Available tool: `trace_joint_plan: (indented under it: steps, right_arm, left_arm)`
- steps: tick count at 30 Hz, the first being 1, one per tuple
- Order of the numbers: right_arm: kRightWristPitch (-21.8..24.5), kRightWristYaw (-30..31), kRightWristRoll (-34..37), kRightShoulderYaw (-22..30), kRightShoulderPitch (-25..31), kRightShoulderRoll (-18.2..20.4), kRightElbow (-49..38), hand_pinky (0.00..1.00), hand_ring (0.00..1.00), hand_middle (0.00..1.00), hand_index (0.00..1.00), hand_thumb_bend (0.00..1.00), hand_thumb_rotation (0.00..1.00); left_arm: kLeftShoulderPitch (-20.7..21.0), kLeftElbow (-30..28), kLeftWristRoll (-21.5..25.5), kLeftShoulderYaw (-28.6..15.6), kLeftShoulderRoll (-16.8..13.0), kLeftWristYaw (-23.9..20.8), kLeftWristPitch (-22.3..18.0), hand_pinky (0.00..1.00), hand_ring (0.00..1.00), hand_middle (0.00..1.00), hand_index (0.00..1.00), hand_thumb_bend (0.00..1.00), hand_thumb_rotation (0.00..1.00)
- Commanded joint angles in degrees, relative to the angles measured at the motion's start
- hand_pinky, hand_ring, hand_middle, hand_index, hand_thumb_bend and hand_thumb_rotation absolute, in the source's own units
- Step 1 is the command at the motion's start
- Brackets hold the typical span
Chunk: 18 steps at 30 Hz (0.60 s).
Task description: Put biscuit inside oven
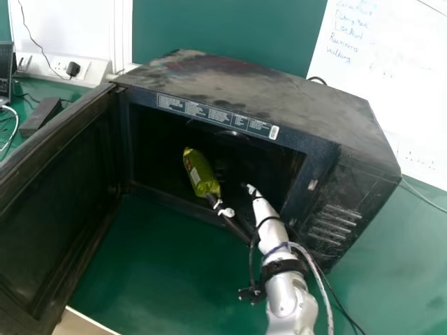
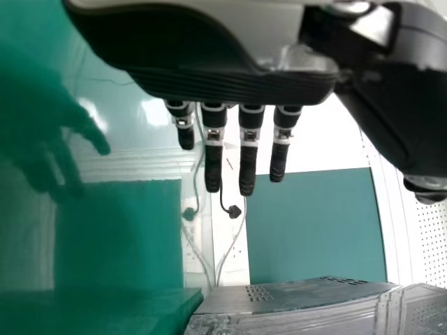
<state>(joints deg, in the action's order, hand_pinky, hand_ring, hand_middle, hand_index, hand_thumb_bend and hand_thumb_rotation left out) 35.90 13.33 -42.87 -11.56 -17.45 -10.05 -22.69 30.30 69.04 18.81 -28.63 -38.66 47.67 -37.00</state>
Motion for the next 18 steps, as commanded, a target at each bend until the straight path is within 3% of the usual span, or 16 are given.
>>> trace_joint_plan:
  steps: [1,5,12,18]
  right_arm:
    - [0.26,0.65,0.97,1.12,2.45,-0.56,-2.82,0.91,1.00,1.00,1.00,1.00,0.85]
    - [-0.93,1.52,3.05,1.98,6.01,-1.28,-7.23,0.88,1.00,1.00,1.00,1.00,0.83]
    - [-8.83,2.93,8.35,4.78,13.80,-5.77,-12.80,0.91,1.00,1.00,1.00,1.00,0.81]
    - [-10.35,5.08,10.30,5.47,20.31,-7.29,-20.17,0.91,1.00,1.00,1.00,1.00,0.79]
  left_arm:
    - [-0.29,-0.05,0.71,-0.40,-0.07,0.30,0.00,0.77,0.79,0.81,0.88,0.79,0.81]
    - [-0.47,-0.24,0.80,-0.49,0.00,0.49,-0.63,0.77,0.79,0.81,0.88,0.79,0.82]
    - [-0.28,-0.21,1.57,-0.87,0.13,1.77,-0.93,0.77,0.79,0.81,0.88,0.78,0.83]
    - [-0.13,-0.85,2.37,-1.06,0.45,2.71,-1.10,0.77,0.79,0.81,0.88,0.78,0.83]
